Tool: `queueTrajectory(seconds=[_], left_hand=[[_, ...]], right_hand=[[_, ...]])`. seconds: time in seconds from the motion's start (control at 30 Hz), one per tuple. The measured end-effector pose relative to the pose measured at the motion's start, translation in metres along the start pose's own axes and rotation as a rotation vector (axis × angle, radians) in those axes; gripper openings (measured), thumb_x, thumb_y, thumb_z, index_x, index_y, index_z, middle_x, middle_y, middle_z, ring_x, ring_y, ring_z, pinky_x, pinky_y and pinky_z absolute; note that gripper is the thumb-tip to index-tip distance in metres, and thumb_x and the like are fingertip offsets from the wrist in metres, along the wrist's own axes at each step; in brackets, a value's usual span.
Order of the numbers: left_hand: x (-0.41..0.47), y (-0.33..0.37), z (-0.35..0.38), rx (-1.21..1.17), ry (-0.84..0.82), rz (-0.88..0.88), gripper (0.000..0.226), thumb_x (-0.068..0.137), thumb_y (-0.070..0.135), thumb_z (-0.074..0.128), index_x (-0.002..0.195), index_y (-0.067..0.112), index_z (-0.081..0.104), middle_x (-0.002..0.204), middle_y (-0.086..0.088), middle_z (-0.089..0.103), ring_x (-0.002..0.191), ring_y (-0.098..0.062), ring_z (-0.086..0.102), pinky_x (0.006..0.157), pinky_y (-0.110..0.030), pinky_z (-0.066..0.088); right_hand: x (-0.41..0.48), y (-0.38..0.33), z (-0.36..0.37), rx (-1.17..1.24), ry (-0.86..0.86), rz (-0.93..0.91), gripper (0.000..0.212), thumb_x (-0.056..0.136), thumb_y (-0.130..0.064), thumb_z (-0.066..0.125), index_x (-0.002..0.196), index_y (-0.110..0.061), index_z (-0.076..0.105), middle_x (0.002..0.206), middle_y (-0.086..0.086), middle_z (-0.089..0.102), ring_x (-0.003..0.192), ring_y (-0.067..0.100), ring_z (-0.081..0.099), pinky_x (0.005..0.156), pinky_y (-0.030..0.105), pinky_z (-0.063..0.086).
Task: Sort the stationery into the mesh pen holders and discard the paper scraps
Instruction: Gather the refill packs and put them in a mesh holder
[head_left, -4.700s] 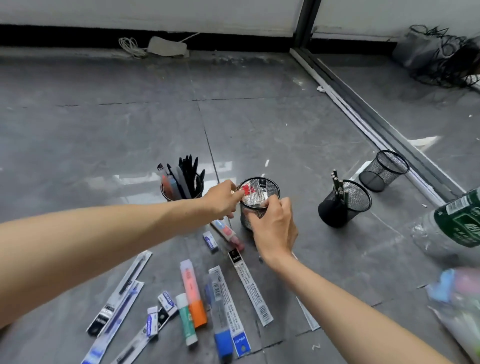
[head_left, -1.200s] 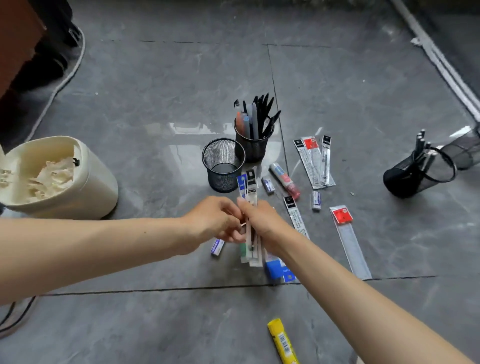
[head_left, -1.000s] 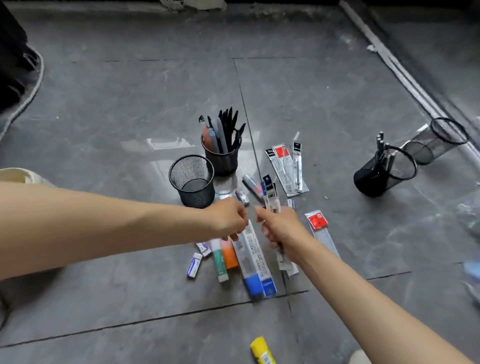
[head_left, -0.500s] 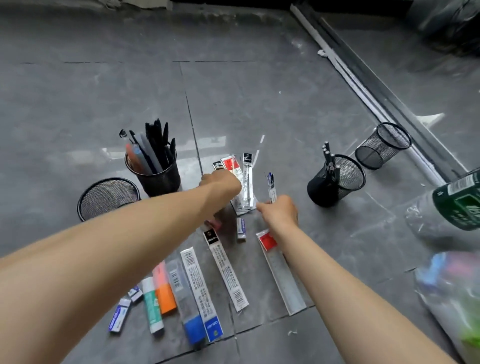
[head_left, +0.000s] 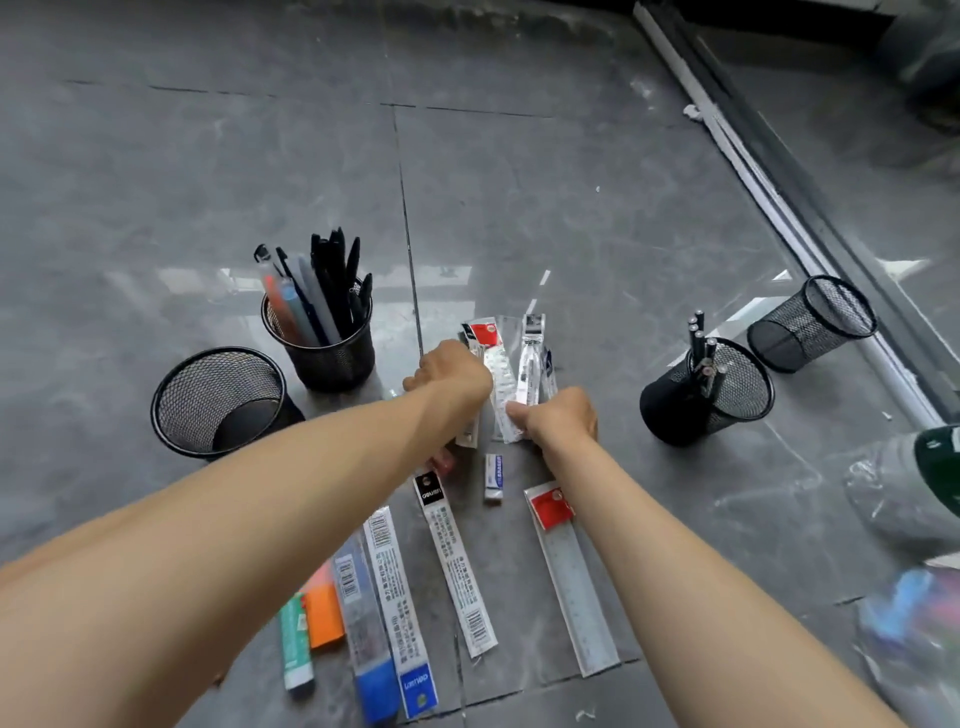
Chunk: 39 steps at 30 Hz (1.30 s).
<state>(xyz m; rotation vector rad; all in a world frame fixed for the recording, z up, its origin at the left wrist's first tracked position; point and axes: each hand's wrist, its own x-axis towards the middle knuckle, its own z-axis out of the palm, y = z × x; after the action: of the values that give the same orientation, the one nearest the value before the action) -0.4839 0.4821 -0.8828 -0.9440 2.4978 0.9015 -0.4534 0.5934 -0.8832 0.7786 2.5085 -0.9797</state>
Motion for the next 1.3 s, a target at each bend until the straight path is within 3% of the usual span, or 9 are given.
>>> queueTrajectory(seconds=[0.2,0.37,0.47,0.77,0.87,0.97,1.1,1.2,1.3], left_hand=[[-0.002,0.0,-0.029,-0.348,0.015,0.102,0.02,0.085,0.01,0.056,0.105,0.006,0.056,0.105,-0.01,0.063,0.093,-0.03,0.061,0.079,-0.036,0.049],[-0.034,0.005,-0.049,-0.635,-0.345,0.301,0.012,0.079,0.008,0.071,0.08,0.013,0.06,0.085,-0.002,0.065,0.073,-0.011,0.056,0.059,-0.022,0.04],[-0.048,0.008,-0.058,-0.646,-0.46,0.266,0.019,0.079,0.013,0.073,0.07,0.017,0.057,0.094,-0.002,0.062,0.092,-0.016,0.055,0.069,-0.026,0.039],[-0.076,-0.01,-0.084,-0.683,-0.565,0.221,0.003,0.081,0.003,0.067,0.083,0.004,0.065,0.074,-0.012,0.066,0.067,-0.026,0.062,0.063,-0.031,0.05],[-0.08,-0.02,-0.084,-0.702,-0.445,0.205,0.037,0.083,-0.002,0.064,0.117,0.008,0.054,0.092,-0.013,0.065,0.07,-0.02,0.064,0.053,-0.025,0.05],[-0.088,-0.029,-0.086,-0.582,-0.463,0.26,0.068,0.084,0.0,0.065,0.138,0.022,0.03,0.105,-0.01,0.057,0.093,-0.023,0.061,0.071,-0.031,0.049],[-0.119,-0.042,-0.078,-0.401,-0.574,0.347,0.022,0.092,0.003,0.054,0.113,0.007,0.051,0.077,-0.007,0.06,0.056,-0.011,0.061,0.05,-0.022,0.049],[-0.133,-0.049,-0.063,-0.229,-0.59,0.443,0.02,0.091,0.003,0.053,0.111,0.0,0.056,0.096,-0.016,0.059,0.086,-0.021,0.058,0.075,-0.031,0.048],[-0.135,-0.051,-0.064,-0.218,-0.666,0.443,0.023,0.089,0.003,0.055,0.112,0.002,0.059,0.111,-0.017,0.061,0.1,-0.023,0.058,0.083,-0.03,0.046]], right_hand=[[-0.006,0.009,-0.007,0.228,-0.013,-0.001,0.028,0.074,-0.027,0.077,0.075,-0.006,0.058,0.082,0.011,0.062,0.068,0.025,0.058,0.061,0.031,0.045],[-0.025,0.0,-0.012,0.468,-0.071,-0.107,0.031,0.069,-0.037,0.075,0.068,-0.013,0.055,0.059,0.004,0.051,0.046,0.016,0.041,0.048,0.029,0.035],[-0.045,-0.004,-0.018,0.614,-0.26,-0.155,0.029,0.085,-0.027,0.069,0.065,-0.015,0.051,0.049,0.0,0.044,0.03,0.006,0.03,0.034,0.018,0.024],[-0.086,0.014,-0.018,0.9,-0.521,-0.067,0.034,0.082,-0.034,0.065,0.068,-0.007,0.05,0.047,0.001,0.047,0.028,0.004,0.025,0.036,0.013,0.017],[-0.091,0.014,-0.016,1.021,-0.497,0.014,0.037,0.082,-0.04,0.064,0.081,-0.004,0.06,0.05,0.001,0.045,0.028,0.004,0.025,0.033,0.013,0.018],[-0.093,0.014,-0.012,1.174,-0.455,0.164,0.039,0.085,-0.046,0.059,0.093,-0.008,0.06,0.047,-0.002,0.041,0.026,0.002,0.025,0.029,0.013,0.019],[-0.1,0.016,-0.001,1.168,-0.455,0.201,0.048,0.068,-0.06,0.072,0.081,-0.016,0.061,0.049,0.0,0.047,0.038,0.01,0.042,0.043,0.018,0.041],[-0.111,0.016,0.002,1.142,-0.45,0.283,0.045,0.066,-0.057,0.077,0.065,-0.014,0.064,0.056,0.012,0.058,0.057,0.026,0.058,0.061,0.038,0.055],[-0.112,0.017,-0.004,1.144,-0.466,0.281,0.03,0.083,-0.043,0.067,0.077,-0.013,0.066,0.068,0.014,0.066,0.065,0.027,0.065,0.07,0.041,0.055]])
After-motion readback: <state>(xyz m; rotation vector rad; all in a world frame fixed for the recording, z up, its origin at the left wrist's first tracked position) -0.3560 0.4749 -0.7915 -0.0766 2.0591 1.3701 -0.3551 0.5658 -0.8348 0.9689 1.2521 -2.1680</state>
